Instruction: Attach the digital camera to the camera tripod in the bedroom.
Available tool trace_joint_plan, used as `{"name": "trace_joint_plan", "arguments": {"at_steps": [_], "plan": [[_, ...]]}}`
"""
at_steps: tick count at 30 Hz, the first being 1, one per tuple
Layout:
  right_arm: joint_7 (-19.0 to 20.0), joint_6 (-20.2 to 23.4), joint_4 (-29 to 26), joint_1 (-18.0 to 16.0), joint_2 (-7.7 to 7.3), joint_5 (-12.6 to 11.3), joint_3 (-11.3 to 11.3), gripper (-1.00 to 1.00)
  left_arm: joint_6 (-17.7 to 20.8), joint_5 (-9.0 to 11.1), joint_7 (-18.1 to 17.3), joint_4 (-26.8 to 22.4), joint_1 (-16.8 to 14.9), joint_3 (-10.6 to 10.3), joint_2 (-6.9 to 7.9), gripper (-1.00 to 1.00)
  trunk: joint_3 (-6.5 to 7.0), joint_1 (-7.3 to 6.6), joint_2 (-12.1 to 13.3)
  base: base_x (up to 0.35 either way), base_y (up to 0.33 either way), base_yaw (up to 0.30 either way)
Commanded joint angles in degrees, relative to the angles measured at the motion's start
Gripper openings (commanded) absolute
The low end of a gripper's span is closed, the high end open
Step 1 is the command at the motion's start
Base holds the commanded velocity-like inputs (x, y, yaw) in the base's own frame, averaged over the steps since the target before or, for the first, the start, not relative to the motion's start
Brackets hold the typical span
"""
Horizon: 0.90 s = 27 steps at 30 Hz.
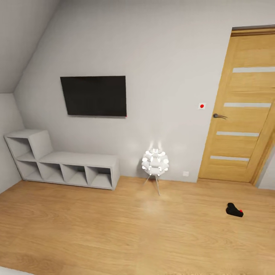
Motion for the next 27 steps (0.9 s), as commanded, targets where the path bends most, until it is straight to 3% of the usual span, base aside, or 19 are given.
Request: {"name": "trace_joint_plan", "arguments": {"at_steps": [1,11,27], "plan": [[-0.1,-0.2,0.1,0.0,0.00,0.5,-0.1,1.00,-0.1,0.3,0.0,0.0,0.0,0.1,-0.02,1.00,-0.04,0.00,0.0,0.000,0.000,-0.271],[-0.1,-0.2,0.1,0.0,0.00,0.4,-0.1,1.00,-0.1,0.3,0.0,-0.1,0.0,0.1,-0.02,1.00,-0.04,0.00,0.0,0.010,0.037,-0.147],[-0.1,-0.2,0.1,0.0,-0.03,0.4,-0.1,1.00,-0.1,0.3,0.0,0.0,0.0,0.0,0.03,1.00,-0.04,0.00,0.0,0.086,0.247,-0.008]]}}
